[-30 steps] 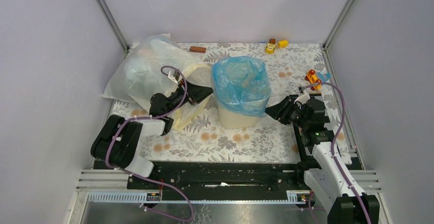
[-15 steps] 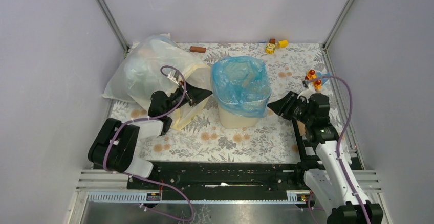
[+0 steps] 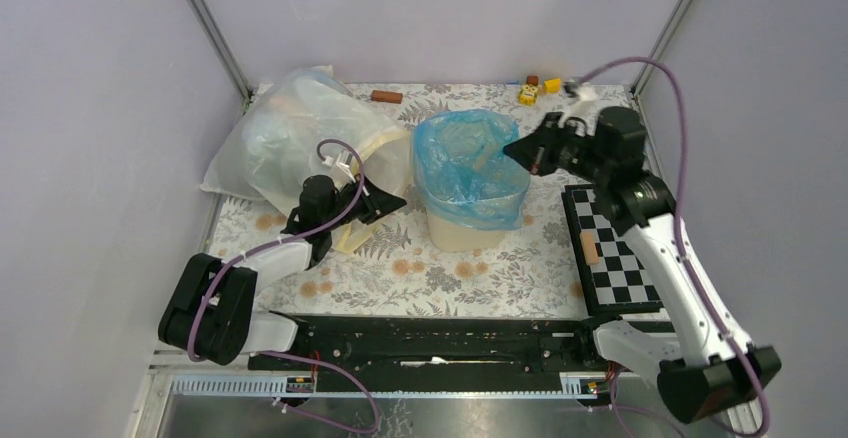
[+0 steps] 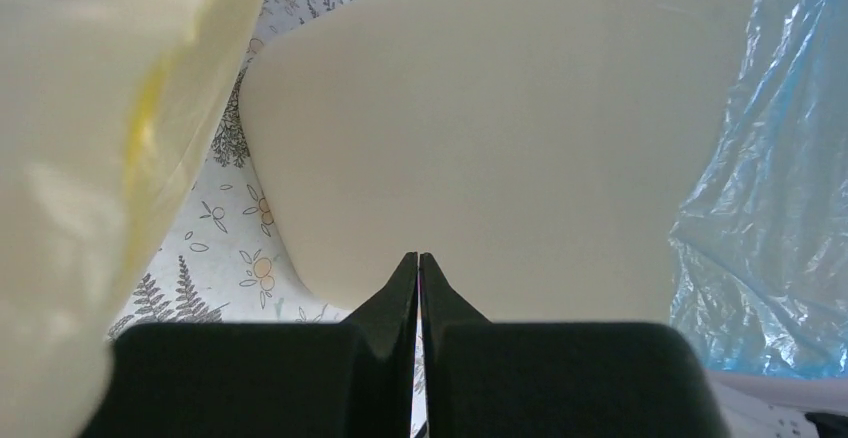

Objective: Put the trash bags into the trash bin

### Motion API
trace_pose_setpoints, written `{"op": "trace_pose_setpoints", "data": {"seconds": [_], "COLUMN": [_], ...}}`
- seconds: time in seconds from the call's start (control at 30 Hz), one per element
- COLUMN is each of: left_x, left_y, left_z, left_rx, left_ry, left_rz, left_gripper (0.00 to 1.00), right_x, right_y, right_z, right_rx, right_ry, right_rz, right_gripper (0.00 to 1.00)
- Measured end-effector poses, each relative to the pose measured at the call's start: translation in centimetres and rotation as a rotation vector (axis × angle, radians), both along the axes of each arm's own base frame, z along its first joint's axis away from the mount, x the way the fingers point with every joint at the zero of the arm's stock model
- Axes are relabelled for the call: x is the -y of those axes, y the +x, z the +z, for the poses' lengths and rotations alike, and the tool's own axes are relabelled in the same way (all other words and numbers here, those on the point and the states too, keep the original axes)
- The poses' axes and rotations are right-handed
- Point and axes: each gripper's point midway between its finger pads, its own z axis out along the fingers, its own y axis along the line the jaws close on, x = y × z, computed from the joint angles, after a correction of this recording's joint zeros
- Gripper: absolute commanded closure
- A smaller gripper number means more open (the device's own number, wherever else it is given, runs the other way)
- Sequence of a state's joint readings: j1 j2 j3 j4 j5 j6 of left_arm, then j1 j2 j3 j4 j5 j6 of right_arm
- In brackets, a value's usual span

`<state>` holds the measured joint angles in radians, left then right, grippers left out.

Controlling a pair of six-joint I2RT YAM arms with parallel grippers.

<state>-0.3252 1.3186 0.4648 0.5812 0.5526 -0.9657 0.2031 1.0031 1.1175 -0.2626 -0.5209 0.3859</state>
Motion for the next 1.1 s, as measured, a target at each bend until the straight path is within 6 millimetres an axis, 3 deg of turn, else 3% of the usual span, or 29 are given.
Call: {"op": "trace_pose_setpoints", "data": {"seconds": [0.1,0.17,0.2,0.4,0.53,0.8,0.97,1.1], "left_x": [0.0,-0.1,-0.2,0.1,0.5,1.4,1.9,2.4], "left_y": [-0.2,-0.6,-0.9,-1.9,-2.1,-0.8,-0.1,0.4], "left_z": [0.1,0.8,1.3,7.1,9.8,8.7,9.1,10.9], "left_rx": [0.012,0.031,0.043,0.19,0.245,0.154,0.128,0.143], "left_ry": [-0.008,-0.04,-0.055,-0.213,-0.327,-0.439,-0.486,-0.519], "left_rz": [0.0,0.005,0.005,-0.012,-0.048,-0.079,-0.105,-0.143], "left_gripper": [0.5,0.31,0.27,0.25,0.17,0.15,0.29,0.37], "right_x": [-3.8,-4.6,-4.6,-4.7,-4.9,-4.9,-5.0,-5.0], "right_y": [0.3,1.0,1.4,2.5,2.6,2.6,2.6,2.6], "right_z": [-0.6,-1.3,-1.6,-3.5,-3.6,-3.1,-3.1,-3.1], "right_rx": [-0.032,-0.055,-0.065,-0.108,-0.11,-0.096,-0.095,-0.094], "right_ry": [-0.057,-0.084,-0.094,-0.136,-0.143,-0.14,-0.141,-0.142], "right_rz": [0.097,0.109,0.102,0.097,0.103,0.106,0.107,0.108], "right_gripper": [0.97,0.88,0.86,0.83,0.82,0.81,0.81,0.81]}}
